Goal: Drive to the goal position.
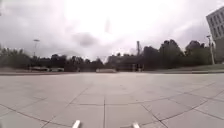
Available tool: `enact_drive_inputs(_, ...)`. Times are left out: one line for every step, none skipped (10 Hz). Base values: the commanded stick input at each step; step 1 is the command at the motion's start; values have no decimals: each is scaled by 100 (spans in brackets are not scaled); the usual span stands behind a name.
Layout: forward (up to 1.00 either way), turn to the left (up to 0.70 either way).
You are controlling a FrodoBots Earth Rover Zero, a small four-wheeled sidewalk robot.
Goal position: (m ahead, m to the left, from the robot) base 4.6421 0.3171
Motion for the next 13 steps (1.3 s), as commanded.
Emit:
enact_drive_inputs(70,0)
enact_drive_inputs(70,0)
enact_drive_inputs(70,0)
enact_drive_inputs(70,0)
enact_drive_inputs(70,0)
enact_drive_inputs(70,0)
enact_drive_inputs(70,0)
enact_drive_inputs(70,0)
enact_drive_inputs(70,0)
enact_drive_inputs(70,0)
enact_drive_inputs(70,0)
enact_drive_inputs(70,0)
enact_drive_inputs(70,0)
